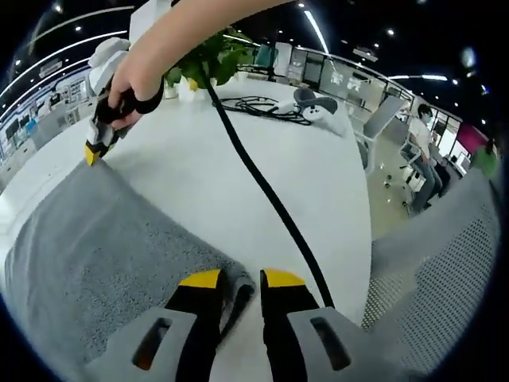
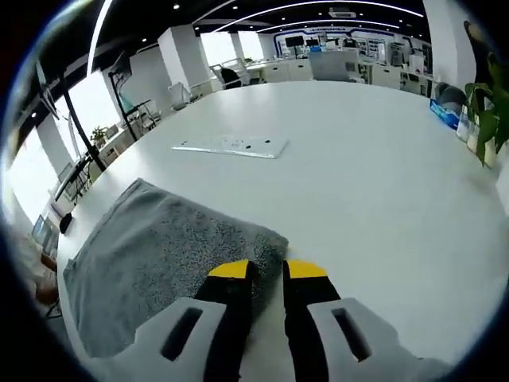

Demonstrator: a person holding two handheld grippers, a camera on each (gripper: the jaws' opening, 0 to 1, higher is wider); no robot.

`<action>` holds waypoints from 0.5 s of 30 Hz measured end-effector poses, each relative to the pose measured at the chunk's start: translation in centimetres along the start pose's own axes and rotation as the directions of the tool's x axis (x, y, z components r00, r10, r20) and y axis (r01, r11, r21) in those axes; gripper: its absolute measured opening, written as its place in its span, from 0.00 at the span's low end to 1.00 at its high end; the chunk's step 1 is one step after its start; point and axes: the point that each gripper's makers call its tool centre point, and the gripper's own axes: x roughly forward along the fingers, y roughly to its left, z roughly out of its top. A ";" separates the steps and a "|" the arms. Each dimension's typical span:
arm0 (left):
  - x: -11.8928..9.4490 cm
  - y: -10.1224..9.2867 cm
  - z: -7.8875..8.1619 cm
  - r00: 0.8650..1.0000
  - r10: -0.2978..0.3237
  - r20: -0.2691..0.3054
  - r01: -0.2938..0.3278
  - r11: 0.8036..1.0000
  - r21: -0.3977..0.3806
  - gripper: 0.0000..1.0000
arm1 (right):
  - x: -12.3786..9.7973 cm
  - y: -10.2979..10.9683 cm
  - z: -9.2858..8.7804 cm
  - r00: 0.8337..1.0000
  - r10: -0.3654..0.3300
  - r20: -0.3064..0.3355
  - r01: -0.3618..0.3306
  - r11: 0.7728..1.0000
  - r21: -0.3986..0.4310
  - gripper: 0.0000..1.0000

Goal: Fold the towel on the table until its edges align and the towel forms a compact rectangular stack.

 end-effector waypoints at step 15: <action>-0.4 0.5 0.2 1.000 -0.007 0.025 0.006 1.000 0.022 0.04 | 0.5 0.1 -0.2 1.000 0.019 0.020 -0.020 0.998 0.061 0.03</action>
